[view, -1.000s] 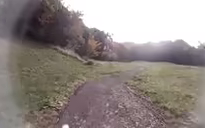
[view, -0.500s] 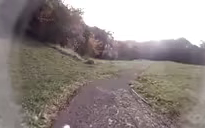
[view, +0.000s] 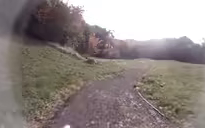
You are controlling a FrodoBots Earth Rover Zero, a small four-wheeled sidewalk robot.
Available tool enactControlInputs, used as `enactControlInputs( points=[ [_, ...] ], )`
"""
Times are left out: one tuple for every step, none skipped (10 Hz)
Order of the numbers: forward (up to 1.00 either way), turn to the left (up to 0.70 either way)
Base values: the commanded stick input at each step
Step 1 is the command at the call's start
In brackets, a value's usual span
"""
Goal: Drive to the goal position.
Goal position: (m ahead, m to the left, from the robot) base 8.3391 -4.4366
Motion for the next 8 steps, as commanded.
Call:
enactControlInputs(
  points=[
    [0.85, -0.24],
    [0.85, -0.13],
    [0.85, 0.0],
    [0.85, 0.0],
    [0.85, 0.0],
    [0.85, 0.0],
    [0.85, 0.0],
    [0.85, 0.0]
  ],
)
